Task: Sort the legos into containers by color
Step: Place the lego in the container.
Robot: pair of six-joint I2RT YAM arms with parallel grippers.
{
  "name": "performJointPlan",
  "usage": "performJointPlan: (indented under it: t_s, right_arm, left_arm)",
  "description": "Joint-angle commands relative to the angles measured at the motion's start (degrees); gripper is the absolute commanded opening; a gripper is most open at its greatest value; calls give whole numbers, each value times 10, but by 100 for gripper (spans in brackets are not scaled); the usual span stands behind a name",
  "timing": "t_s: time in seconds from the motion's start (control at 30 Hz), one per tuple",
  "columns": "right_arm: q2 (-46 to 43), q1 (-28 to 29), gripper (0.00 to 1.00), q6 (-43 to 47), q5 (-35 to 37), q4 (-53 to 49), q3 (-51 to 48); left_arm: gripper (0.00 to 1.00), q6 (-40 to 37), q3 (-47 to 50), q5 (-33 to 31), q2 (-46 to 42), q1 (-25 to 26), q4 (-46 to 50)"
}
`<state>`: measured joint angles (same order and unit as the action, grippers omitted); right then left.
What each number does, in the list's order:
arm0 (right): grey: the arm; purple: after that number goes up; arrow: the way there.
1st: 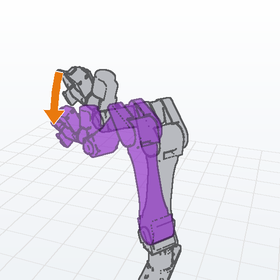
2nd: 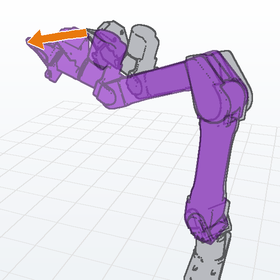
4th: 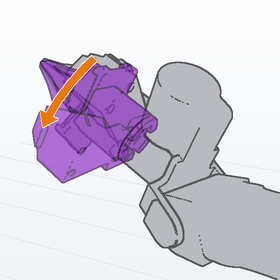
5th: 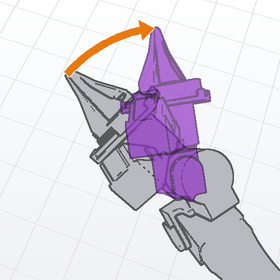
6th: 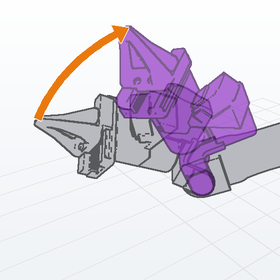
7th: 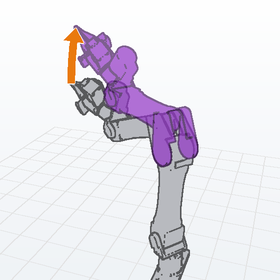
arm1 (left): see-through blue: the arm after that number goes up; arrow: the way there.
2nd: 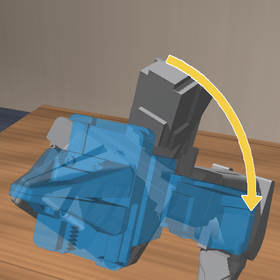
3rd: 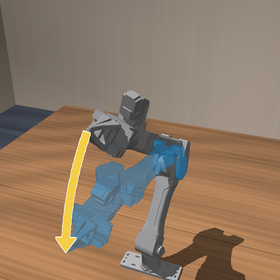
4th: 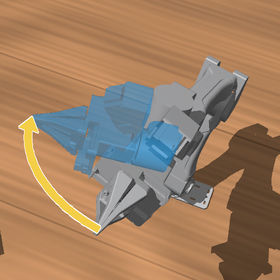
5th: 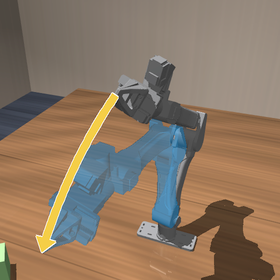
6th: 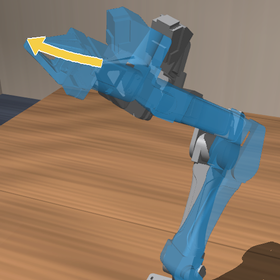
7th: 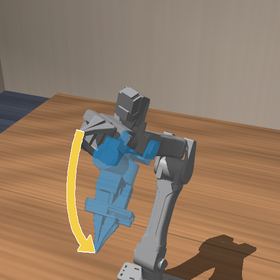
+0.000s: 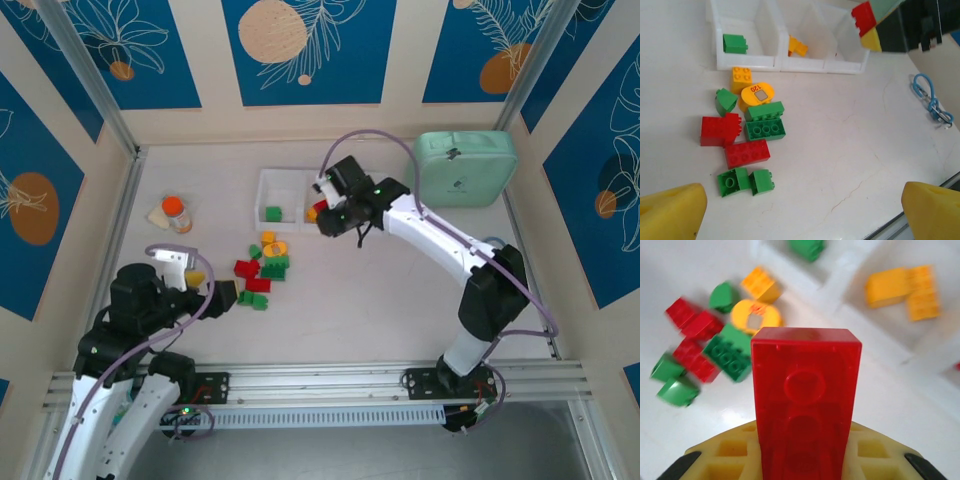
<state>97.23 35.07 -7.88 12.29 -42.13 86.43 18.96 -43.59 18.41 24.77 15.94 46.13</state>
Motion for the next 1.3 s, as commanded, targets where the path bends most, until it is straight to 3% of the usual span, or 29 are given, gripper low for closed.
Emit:
performJointPlan:
  t_s: [0.0, 0.33, 0.47, 0.57, 0.73, 0.97, 1.13, 1.27]
  right_arm:
    - [47, -52, 18, 23, 18, 3, 31]
    - [205, -138, 22, 2, -21, 7, 141]
    - [252, -143, 31, 1, -24, -9, 193]
    - [268, -143, 48, -2, -11, -25, 218]
    - [255, -139, 61, -17, -4, -58, 233]
    - [169, -116, 84, -58, -1, -86, 194]
    - [103, -75, 92, -83, -40, -89, 147]
    - [83, -26, 91, -46, -105, -79, 106]
  left_arm:
    - [99, -11, 3, -1, 4, 3, -17]
    - [99, -11, 11, -9, 15, 2, -24]
    - [100, -12, 11, 1, 27, 2, -24]
    - [99, -12, 11, 5, 29, 1, -25]
    - [99, -13, 11, 3, 29, -2, -27]
    - [99, -14, 14, 7, 36, -7, -30]
    - [99, -15, 12, 9, 43, -8, -28]
    - [99, -14, 11, 2, 35, -10, -27]
